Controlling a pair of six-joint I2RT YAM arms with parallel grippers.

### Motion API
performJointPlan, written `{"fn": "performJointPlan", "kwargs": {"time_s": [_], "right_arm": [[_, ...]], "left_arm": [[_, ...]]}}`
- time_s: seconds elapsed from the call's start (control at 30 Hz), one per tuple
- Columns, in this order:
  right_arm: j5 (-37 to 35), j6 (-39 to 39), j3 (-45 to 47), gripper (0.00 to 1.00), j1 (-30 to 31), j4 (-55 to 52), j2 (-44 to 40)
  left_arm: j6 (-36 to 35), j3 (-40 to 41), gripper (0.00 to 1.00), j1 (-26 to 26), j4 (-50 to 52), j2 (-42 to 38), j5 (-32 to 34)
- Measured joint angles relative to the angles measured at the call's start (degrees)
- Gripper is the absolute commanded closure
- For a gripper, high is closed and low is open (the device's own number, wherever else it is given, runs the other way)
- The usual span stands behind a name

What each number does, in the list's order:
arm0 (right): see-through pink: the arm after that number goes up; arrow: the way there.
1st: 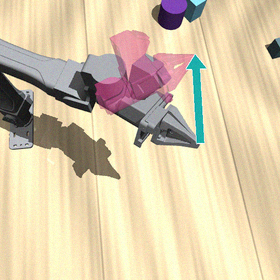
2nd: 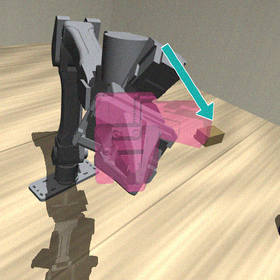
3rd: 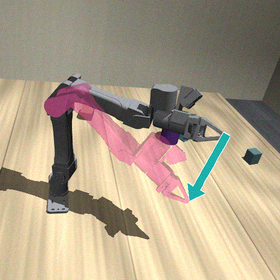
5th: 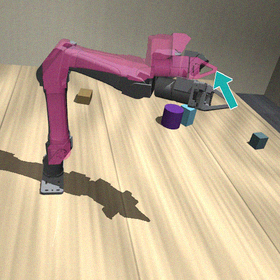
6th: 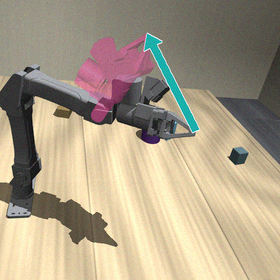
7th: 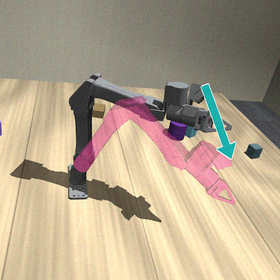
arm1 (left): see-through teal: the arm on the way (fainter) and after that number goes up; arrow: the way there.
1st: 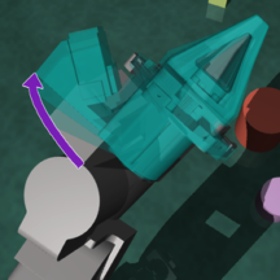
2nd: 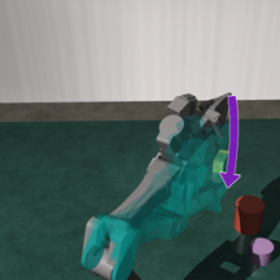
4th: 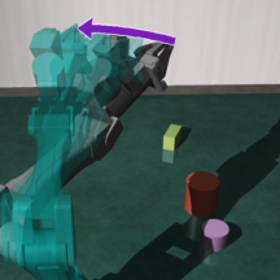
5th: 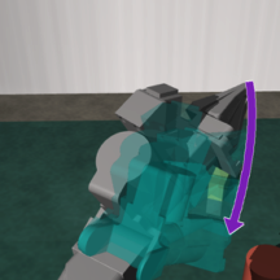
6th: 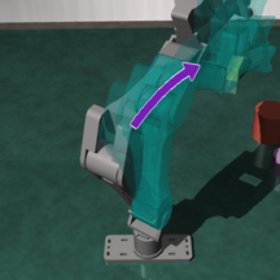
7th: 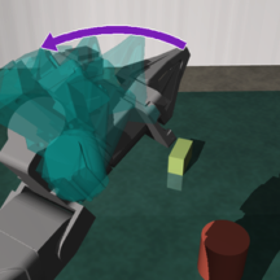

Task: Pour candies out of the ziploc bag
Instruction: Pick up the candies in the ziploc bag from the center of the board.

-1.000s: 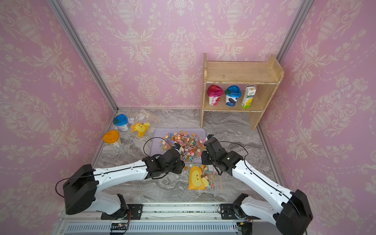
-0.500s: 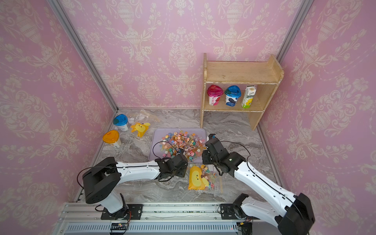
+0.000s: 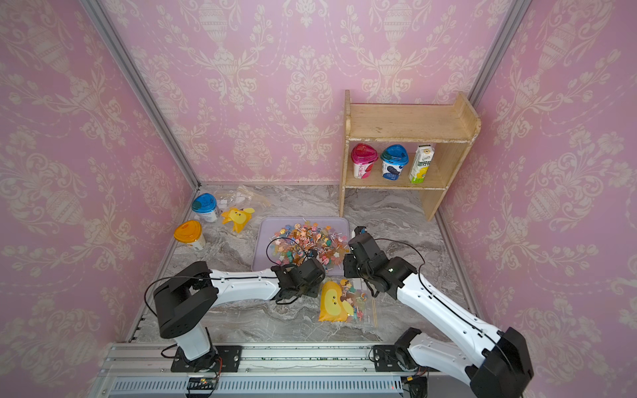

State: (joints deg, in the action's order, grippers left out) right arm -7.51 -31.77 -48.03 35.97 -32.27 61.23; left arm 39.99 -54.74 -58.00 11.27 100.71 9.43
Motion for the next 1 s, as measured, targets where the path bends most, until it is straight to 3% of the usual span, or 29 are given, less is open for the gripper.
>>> {"fn": "performJointPlan", "kwargs": {"time_s": [0.33,1.0], "right_arm": [[0.02,0.00,0.00,0.57,-0.66,0.02,0.00],[0.11,0.00,2.03,0.57,-1.05,1.16,0.00]], "left_arm": [[-0.09,-0.72,0.67,-0.39,0.48,0.92,0.13],[-3.50,-5.11,0.63,-1.07,6.82,3.08,0.24]]}}
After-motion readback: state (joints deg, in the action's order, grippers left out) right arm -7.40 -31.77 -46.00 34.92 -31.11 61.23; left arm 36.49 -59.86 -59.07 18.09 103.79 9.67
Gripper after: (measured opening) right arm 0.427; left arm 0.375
